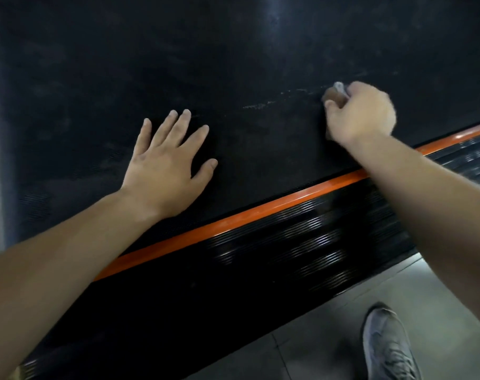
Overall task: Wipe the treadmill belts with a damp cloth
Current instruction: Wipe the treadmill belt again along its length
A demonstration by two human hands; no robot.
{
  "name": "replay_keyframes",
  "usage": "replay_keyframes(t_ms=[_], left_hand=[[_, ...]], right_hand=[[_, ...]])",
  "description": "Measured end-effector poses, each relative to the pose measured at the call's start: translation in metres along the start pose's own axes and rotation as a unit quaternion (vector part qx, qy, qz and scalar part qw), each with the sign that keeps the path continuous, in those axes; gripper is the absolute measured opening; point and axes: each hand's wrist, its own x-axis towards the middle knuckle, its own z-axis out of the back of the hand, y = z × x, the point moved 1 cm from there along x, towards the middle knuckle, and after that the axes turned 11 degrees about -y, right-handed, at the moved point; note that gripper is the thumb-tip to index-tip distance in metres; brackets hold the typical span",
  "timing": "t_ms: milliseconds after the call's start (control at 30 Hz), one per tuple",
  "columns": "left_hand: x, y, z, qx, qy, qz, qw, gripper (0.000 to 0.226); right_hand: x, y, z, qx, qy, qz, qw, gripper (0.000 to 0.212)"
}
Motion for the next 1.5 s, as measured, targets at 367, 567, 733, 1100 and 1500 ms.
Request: replay_keyframes(t_ms=[367,567,733,1100,1500], left_hand=[[-0.011,0.018,0.005,0.006,-0.002,0.001,1.0,0.072],[-0.021,0.028,0.008,-0.006,-0.003,-0.027,1.0,0.072],[-0.037,0.049,0.015,0.001,0.003,-0.039,0.999,0.072],[-0.058,0.084,0.032,-0.008,0.01,-0.032,0.999,0.073],[-0.094,0.137,0.046,-0.071,-0.065,0.05,0.994,0.062]], right_hand=[[-0.005,0.048,-0.016,0.043,0.017,0.102,0.994,0.03],[-0.072,0.061,0.007,0.136,0.153,0.375,0.904,0.031],[-0.034,0.048,0.003,0.049,0.058,0.168,0.983,0.028],[-0.09,0.057,0.032,0.003,0.066,0.033,0.997,0.027],[-0.15,0.174,0.018,0.087,0.056,0.077,0.992,0.023]])
